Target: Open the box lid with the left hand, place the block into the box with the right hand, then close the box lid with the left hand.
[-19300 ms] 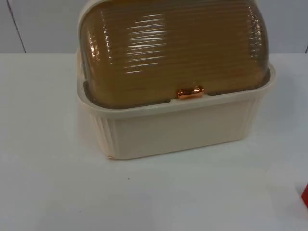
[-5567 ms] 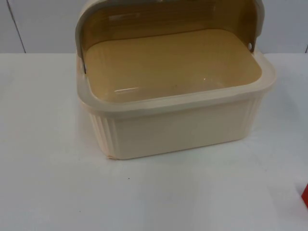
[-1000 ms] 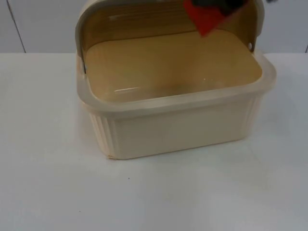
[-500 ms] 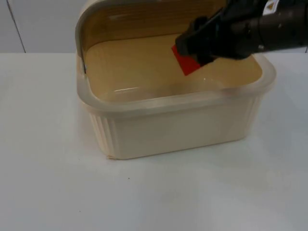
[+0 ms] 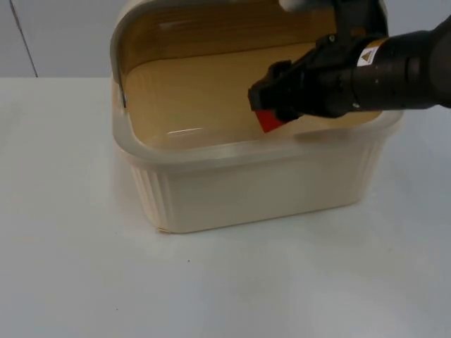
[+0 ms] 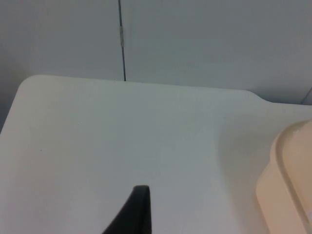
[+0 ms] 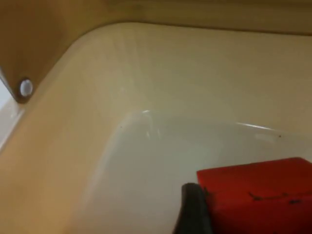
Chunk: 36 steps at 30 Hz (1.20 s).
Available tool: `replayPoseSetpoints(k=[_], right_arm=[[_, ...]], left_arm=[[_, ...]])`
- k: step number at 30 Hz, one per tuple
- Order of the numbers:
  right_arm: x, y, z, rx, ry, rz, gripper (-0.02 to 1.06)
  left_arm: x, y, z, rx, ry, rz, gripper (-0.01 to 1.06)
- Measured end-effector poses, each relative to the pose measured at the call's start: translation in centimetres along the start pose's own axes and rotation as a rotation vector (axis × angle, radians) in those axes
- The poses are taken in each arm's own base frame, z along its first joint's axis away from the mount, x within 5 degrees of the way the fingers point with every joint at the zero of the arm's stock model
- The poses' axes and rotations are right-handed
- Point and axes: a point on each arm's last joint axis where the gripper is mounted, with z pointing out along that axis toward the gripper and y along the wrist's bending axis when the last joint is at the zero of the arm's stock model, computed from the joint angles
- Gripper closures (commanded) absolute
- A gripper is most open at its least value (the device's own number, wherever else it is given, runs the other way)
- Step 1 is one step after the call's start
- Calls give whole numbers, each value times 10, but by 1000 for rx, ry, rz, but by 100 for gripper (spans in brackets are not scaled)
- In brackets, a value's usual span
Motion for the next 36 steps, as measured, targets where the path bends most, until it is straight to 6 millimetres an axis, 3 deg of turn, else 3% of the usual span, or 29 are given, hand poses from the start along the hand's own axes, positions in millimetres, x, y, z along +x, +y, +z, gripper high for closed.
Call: replayPoseSetpoints(k=[3, 4, 6, 20, 25, 30, 31, 36], right_arm=[[-1, 0, 0, 1, -7, 0, 32], [-2, 0, 0, 2, -16, 0, 32], [-5, 0, 0, 3, -34, 1, 1], [-9, 1, -4, -4, -23, -2, 0], [-23, 4, -26, -30, 20, 2, 0], [-37, 8, -66, -83, 155, -15, 0], [-37, 8, -66, -83, 155, -15, 0], [-61, 10, -117, -114, 152, -54, 0]], left_arm=[[0, 0, 0, 0, 0, 0, 1], [0, 0, 0, 0, 0, 0, 1], [0, 0, 0, 0, 0, 0, 1], [1, 0, 4, 0, 16, -1, 1], [1, 0, 4, 0, 16, -1, 1], [1, 0, 4, 0, 16, -1, 1], [1, 0, 4, 0, 16, -1, 1], [1, 0, 4, 0, 17, -1, 1]])
